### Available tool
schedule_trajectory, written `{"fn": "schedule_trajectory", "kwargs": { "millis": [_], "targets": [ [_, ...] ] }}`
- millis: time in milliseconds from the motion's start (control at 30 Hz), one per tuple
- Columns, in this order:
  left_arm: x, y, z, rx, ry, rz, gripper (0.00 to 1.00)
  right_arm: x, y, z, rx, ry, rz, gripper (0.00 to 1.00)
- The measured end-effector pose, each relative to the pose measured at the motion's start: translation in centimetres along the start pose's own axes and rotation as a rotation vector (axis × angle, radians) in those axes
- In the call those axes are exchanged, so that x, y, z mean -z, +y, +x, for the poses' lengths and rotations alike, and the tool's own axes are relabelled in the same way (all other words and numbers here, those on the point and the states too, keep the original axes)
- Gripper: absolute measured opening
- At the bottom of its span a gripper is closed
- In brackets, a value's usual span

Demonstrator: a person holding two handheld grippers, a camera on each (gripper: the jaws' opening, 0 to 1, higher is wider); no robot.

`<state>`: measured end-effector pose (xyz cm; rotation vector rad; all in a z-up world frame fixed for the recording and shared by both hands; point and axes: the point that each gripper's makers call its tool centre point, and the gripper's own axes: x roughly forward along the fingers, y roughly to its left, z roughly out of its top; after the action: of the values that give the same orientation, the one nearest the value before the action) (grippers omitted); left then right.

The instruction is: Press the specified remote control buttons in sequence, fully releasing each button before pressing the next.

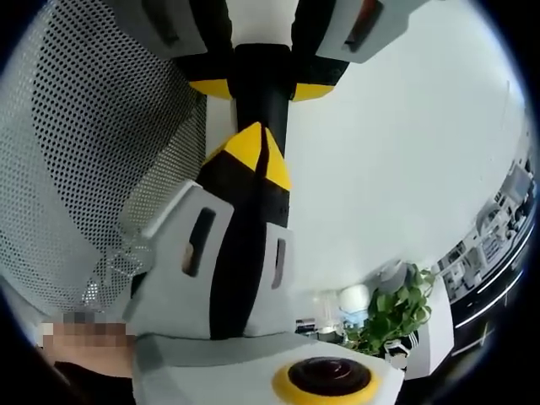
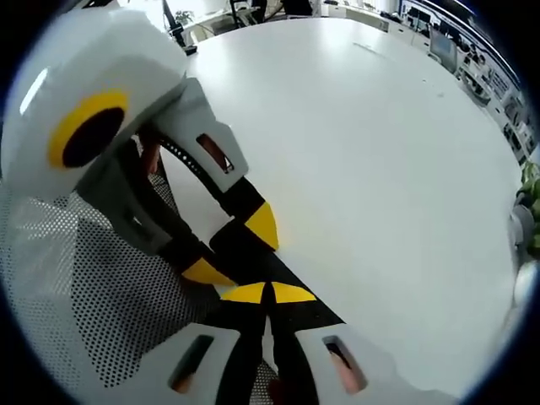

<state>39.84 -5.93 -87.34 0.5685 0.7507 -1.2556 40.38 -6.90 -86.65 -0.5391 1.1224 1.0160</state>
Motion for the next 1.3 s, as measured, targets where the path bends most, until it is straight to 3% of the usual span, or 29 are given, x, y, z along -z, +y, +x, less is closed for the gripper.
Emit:
{"fn": "schedule_trajectory", "kwargs": {
  "millis": [100, 600, 1133, 1300],
  "targets": [
    [0.00, 0.02, 0.00, 0.001, 0.000, -0.003, 0.25, -0.06, -0.10, 0.04, -0.010, -0.005, 0.045, 0.00],
    [-0.02, -0.03, -0.03, -0.003, -0.003, 0.000, 0.25, -0.05, -0.01, -0.09, -0.029, 0.004, 0.106, 0.00],
    [-0.02, -0.01, -0.04, 0.001, -0.004, 0.000, 0.25, -0.38, 0.55, 0.06, -0.031, -0.003, 0.008, 0.00],
    [-0.02, 0.00, -0.04, 0.002, -0.005, 0.000, 0.25, -0.33, 0.41, 0.08, -0.034, -0.001, 0.022, 0.00]
  ]
}}
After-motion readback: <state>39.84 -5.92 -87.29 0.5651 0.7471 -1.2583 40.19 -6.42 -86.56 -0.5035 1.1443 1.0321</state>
